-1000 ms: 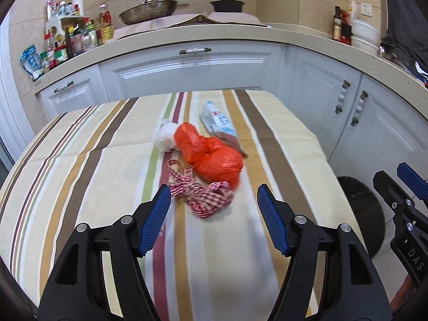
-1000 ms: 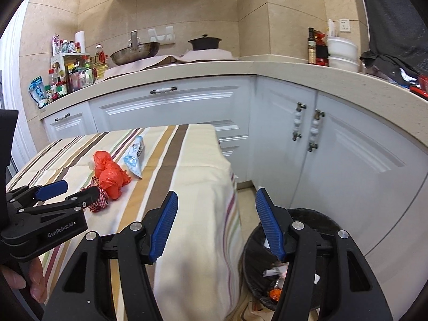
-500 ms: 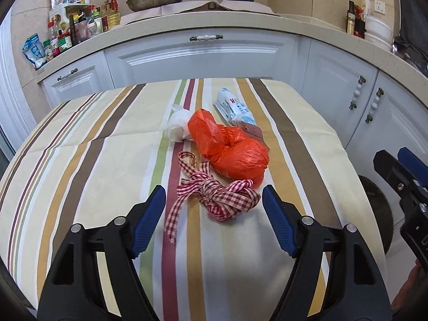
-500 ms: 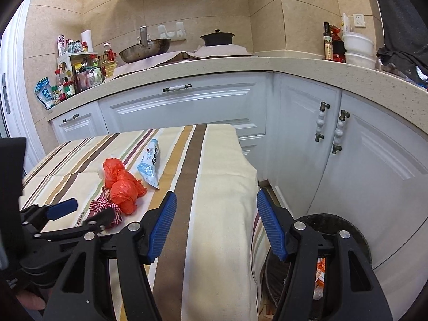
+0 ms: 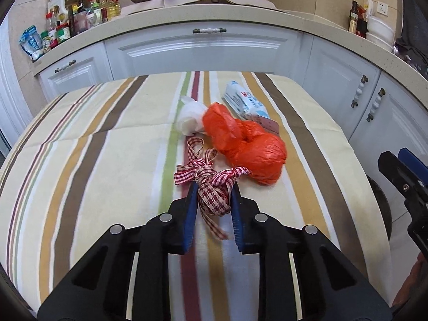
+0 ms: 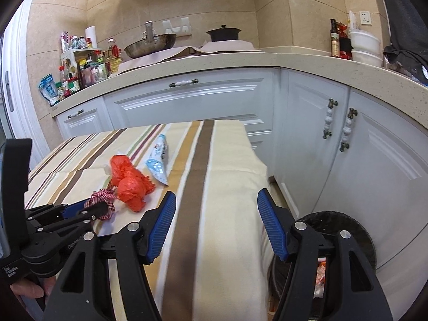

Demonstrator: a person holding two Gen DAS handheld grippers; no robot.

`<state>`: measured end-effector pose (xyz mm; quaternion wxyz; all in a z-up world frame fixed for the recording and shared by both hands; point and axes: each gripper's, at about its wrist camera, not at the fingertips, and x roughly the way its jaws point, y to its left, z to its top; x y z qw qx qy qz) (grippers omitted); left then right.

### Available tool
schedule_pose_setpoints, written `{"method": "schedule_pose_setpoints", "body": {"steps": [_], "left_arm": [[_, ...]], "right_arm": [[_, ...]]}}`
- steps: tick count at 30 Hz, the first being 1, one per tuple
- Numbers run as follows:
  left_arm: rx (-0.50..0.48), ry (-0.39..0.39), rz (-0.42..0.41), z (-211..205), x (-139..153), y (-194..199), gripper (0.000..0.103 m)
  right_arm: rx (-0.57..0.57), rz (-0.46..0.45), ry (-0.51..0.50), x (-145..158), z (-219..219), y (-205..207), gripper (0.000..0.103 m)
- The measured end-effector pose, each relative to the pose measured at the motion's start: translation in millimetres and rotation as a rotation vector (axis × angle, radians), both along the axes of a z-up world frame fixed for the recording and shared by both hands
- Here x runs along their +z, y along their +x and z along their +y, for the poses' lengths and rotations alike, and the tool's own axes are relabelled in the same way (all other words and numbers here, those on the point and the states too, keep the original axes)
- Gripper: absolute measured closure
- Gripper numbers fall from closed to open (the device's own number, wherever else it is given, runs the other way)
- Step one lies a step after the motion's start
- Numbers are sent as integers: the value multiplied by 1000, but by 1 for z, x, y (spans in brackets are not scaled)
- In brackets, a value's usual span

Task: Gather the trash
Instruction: 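Grasp the checked ribbon wrapper with the left tool while the right tool grasps the red bag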

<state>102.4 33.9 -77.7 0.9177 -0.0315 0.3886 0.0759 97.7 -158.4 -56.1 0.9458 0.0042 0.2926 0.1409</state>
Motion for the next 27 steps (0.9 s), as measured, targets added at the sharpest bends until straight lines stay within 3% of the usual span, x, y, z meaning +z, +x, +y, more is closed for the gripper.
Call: {"method": "schedule_pose_setpoints", "body": {"steps": [17, 25, 27], "left_arm": [[141, 7, -43, 87, 12, -32, 81], [185, -11, -46, 113, 12, -36, 81], [186, -15, -46, 115, 11, -37, 81]], "right_arm": [[161, 39, -52, -8, 87, 19, 41], [196, 157, -95, -24, 106, 40, 41], [203, 196, -90, -29, 107, 45, 45]]}}
